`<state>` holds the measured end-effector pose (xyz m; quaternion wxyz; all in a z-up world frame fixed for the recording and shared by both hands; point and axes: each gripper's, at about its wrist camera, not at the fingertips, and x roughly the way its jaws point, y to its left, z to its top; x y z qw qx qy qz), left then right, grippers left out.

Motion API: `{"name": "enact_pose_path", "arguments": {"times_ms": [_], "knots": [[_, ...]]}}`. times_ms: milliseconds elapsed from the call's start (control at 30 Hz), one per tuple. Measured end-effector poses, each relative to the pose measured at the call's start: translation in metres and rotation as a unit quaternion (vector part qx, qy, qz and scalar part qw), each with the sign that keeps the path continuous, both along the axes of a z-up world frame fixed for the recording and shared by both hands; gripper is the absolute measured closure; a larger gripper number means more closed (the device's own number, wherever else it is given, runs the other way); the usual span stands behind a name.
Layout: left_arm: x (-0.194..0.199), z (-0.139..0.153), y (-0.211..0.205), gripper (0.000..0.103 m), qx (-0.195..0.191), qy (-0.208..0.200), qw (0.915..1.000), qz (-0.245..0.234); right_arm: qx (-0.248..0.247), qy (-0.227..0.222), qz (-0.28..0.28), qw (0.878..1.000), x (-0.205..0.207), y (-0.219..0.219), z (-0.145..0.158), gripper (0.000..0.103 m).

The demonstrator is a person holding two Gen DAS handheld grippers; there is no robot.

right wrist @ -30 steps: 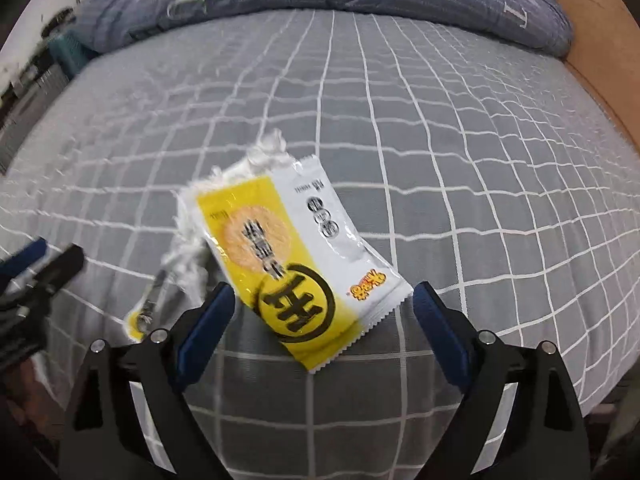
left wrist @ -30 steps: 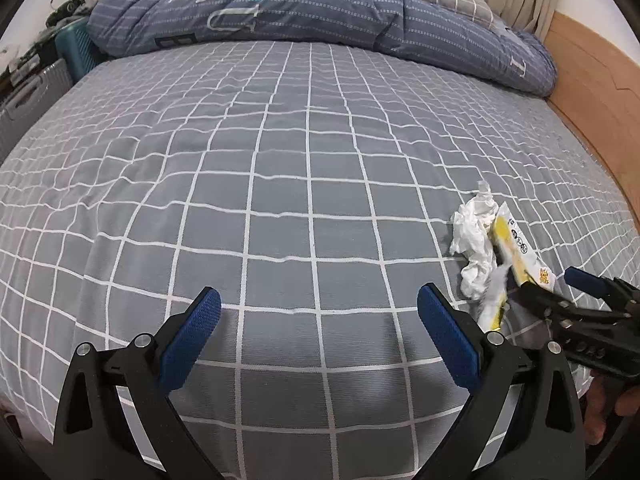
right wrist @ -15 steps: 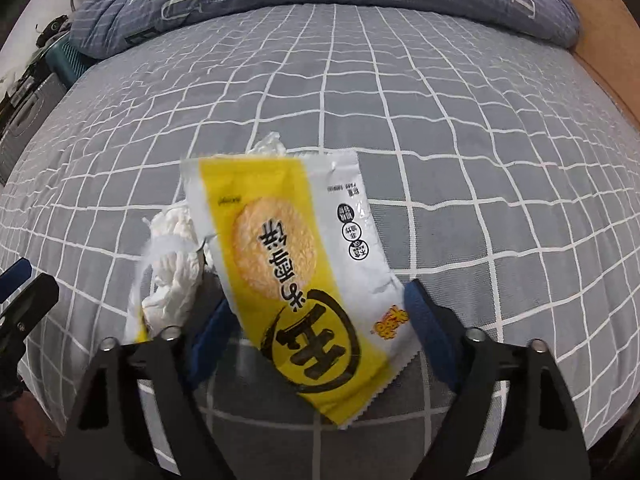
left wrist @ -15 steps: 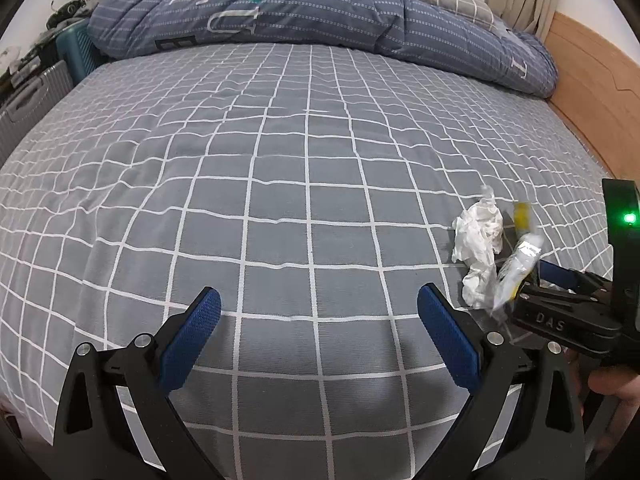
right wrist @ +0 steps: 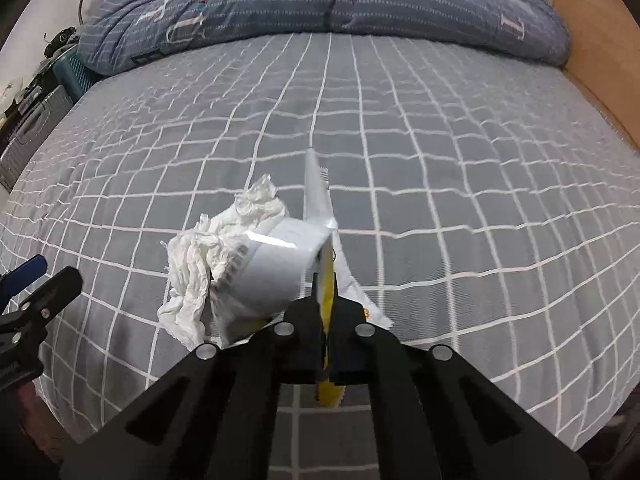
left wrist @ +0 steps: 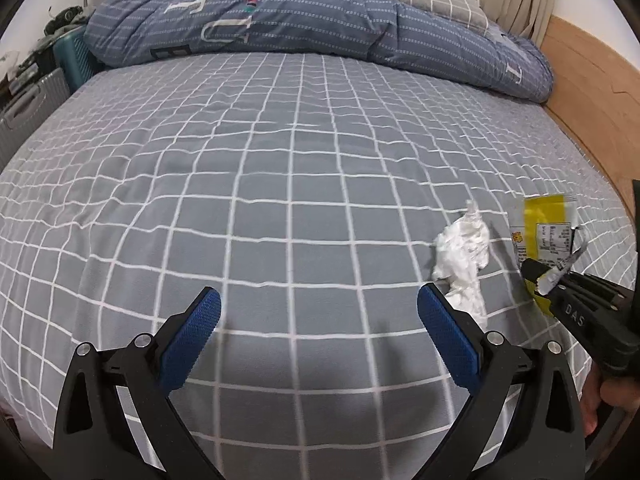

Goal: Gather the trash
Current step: 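Close the left tool on the white crumpled tissues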

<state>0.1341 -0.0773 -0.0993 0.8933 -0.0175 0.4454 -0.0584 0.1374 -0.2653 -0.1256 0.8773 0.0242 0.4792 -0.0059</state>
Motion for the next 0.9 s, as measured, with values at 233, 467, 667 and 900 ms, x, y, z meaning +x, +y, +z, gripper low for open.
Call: {"name": "enact_pose_path", "arguments": {"times_ms": [233, 467, 667, 900], "knots": [[0.008, -0.002, -0.043, 0.006, -0.001, -0.006, 0.9995, -0.030, -0.011, -0.037, -0.018, 0.999, -0.018, -0.020, 0.028, 0.102], [0.025, -0.015, -0.089, 0.006, 0.004, 0.000, 0.9985, -0.055, -0.001, -0.044, -0.034, 0.998, -0.026, -0.049, 0.036, 0.102], [0.041, -0.027, -0.108, 0.015, 0.010, 0.008, 0.9976, -0.068, 0.014, -0.042, -0.041, 0.998, -0.025, -0.061, 0.035, 0.102], [0.050, -0.042, -0.122, 0.044, 0.026, 0.027, 0.9958, -0.083, 0.021, -0.040, -0.037, 0.998, -0.024, -0.061, 0.035, 0.103]]}}
